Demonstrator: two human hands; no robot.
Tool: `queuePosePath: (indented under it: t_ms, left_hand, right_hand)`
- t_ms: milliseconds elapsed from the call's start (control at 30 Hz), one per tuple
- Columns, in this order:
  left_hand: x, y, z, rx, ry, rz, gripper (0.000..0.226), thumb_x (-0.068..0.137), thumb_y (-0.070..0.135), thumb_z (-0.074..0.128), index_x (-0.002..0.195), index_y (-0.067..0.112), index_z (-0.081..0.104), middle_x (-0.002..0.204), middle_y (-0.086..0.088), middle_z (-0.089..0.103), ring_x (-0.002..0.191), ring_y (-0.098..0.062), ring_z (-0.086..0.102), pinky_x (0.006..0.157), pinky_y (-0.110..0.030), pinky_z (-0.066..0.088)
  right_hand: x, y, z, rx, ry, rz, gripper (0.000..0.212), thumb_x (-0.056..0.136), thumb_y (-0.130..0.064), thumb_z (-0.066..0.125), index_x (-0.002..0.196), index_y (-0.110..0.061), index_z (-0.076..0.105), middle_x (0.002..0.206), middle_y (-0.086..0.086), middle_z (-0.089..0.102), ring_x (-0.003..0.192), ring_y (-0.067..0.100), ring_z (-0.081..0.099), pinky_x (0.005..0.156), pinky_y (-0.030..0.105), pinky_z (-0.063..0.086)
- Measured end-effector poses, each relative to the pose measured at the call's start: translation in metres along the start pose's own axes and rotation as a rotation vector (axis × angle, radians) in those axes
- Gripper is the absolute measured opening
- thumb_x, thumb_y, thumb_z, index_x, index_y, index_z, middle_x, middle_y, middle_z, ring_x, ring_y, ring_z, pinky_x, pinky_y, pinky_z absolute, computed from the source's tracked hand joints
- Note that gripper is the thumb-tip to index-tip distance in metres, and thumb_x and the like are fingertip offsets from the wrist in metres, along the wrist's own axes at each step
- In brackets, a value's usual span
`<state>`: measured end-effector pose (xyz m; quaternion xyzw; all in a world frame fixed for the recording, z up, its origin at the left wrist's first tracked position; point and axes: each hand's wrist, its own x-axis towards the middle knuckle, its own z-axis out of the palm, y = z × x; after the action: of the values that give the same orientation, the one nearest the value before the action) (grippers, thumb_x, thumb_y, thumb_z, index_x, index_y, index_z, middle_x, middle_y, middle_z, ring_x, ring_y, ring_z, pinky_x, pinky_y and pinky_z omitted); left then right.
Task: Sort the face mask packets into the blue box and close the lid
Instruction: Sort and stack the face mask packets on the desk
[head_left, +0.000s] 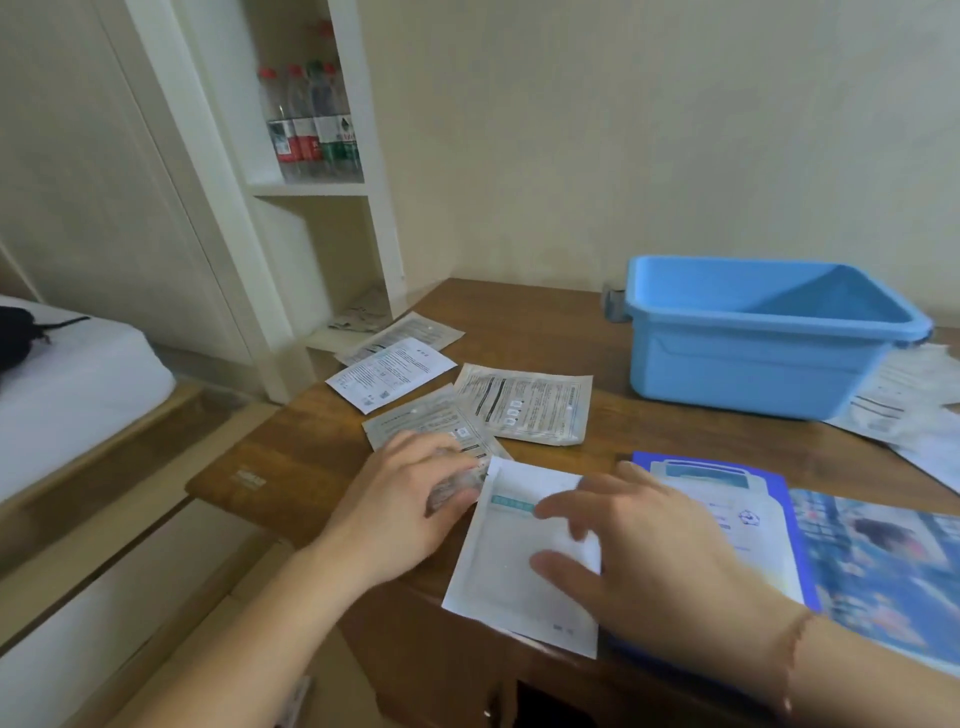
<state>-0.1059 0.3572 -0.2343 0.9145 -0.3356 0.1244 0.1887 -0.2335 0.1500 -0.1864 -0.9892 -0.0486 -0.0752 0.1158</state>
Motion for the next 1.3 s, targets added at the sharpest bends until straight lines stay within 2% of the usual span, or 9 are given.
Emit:
queuePosePath:
  t_ms: [100, 233, 400, 533, 700, 933, 1067, 1167, 1300]
  left_hand:
    - [0.008, -0.011, 0.003, 0.024, -0.182, -0.028, 0.054, 0.088, 0.07, 0.035, 0.136, 0.048, 0.051, 0.149, 0.024, 0.037, 0.139, -0.002, 0.02, 0.106, -0.024, 0.012]
    - [0.029, -0.017, 0.005, 0.067, -0.241, -0.108, 0.043, 0.098, 0.054, 0.041, 0.141, 0.051, 0.04, 0.156, 0.023, 0.027, 0.145, -0.005, 0.014, 0.117, -0.036, 0.008]
    - [0.061, -0.01, 0.012, 0.043, -0.345, 0.035, 0.047, 0.105, 0.041, 0.034, 0.148, 0.056, 0.02, 0.162, 0.022, 0.002, 0.15, -0.008, -0.006, 0.122, -0.047, 0.0]
    - [0.083, -0.006, 0.021, 0.089, -0.508, 0.056, 0.042, 0.106, 0.045, 0.022, 0.144, 0.061, 0.017, 0.16, 0.027, -0.005, 0.149, -0.005, -0.012, 0.119, -0.055, -0.01]
    - [0.118, -0.007, 0.031, 0.117, -0.51, -0.003, 0.044, 0.106, 0.043, 0.02, 0.147, 0.059, 0.015, 0.161, 0.024, -0.004, 0.15, -0.01, -0.009, 0.118, -0.057, -0.009]
    - [0.14, 0.004, 0.037, 0.099, -0.521, -0.034, 0.047, 0.107, 0.036, 0.026, 0.15, 0.053, 0.016, 0.163, 0.017, 0.001, 0.151, -0.015, -0.006, 0.119, -0.057, -0.006]
    - [0.134, 0.034, 0.036, -0.085, -0.155, 0.019, 0.047, 0.102, 0.028, 0.046, 0.147, 0.036, 0.039, 0.159, 0.009, 0.029, 0.148, -0.016, 0.021, 0.118, -0.045, 0.022]
    - [0.135, 0.075, 0.032, -0.194, 0.191, 0.251, 0.035, 0.096, 0.021, 0.055, 0.132, 0.019, 0.06, 0.131, 0.0, 0.058, 0.125, -0.019, 0.049, 0.102, -0.028, 0.035]
    - [0.147, 0.151, 0.036, -0.276, 0.09, 0.562, 0.042, 0.09, 0.039, 0.047, 0.119, 0.017, 0.068, 0.116, 0.009, 0.061, 0.111, -0.01, 0.053, 0.101, -0.007, 0.03]
  right_hand:
    - [0.004, -0.006, 0.013, -0.094, -0.137, -0.114, 0.078, 0.075, -0.078, 0.018, 0.138, -0.04, 0.044, 0.142, -0.014, 0.044, 0.133, 0.019, 0.036, 0.109, 0.043, 0.024]
    - [0.008, 0.0, 0.019, -0.144, -0.229, -0.043, 0.092, 0.063, -0.078, 0.006, 0.142, -0.04, 0.033, 0.153, -0.015, 0.03, 0.142, 0.014, 0.025, 0.115, 0.055, -0.01]
    - [0.008, 0.003, 0.011, -0.162, -0.274, -0.014, 0.067, 0.089, -0.072, 0.033, 0.145, -0.037, 0.03, 0.156, -0.011, 0.025, 0.144, 0.017, 0.02, 0.116, 0.057, -0.01]
    - [0.007, 0.004, 0.015, -0.173, -0.286, -0.012, 0.067, 0.09, -0.071, 0.034, 0.147, -0.035, 0.027, 0.158, -0.01, 0.021, 0.146, 0.02, 0.016, 0.115, 0.058, -0.011]
    - [0.008, 0.007, 0.016, -0.141, -0.266, -0.003, 0.066, 0.09, -0.07, 0.034, 0.145, -0.034, 0.03, 0.157, -0.009, 0.023, 0.145, 0.02, 0.018, 0.115, 0.06, -0.011]
    - [0.006, 0.009, 0.014, -0.107, -0.238, -0.032, 0.064, 0.09, -0.068, 0.037, 0.145, -0.035, 0.03, 0.157, -0.008, 0.023, 0.144, 0.02, 0.018, 0.115, 0.057, -0.005]
    - [-0.011, 0.041, -0.017, 0.067, 0.019, 0.008, 0.061, 0.089, -0.066, 0.045, 0.142, -0.037, 0.039, 0.15, -0.013, 0.038, 0.138, 0.01, 0.033, 0.112, 0.034, 0.028]
    - [-0.034, 0.104, -0.043, -0.073, 0.236, 0.134, 0.044, 0.086, -0.06, 0.051, 0.12, -0.034, 0.06, 0.118, -0.01, 0.065, 0.109, 0.016, 0.06, 0.085, 0.032, 0.05]
    - [-0.069, 0.198, -0.07, -0.1, 0.103, 0.512, 0.038, 0.088, -0.054, 0.056, 0.119, -0.033, 0.062, 0.119, -0.009, 0.066, 0.11, 0.018, 0.06, 0.086, 0.035, 0.052]
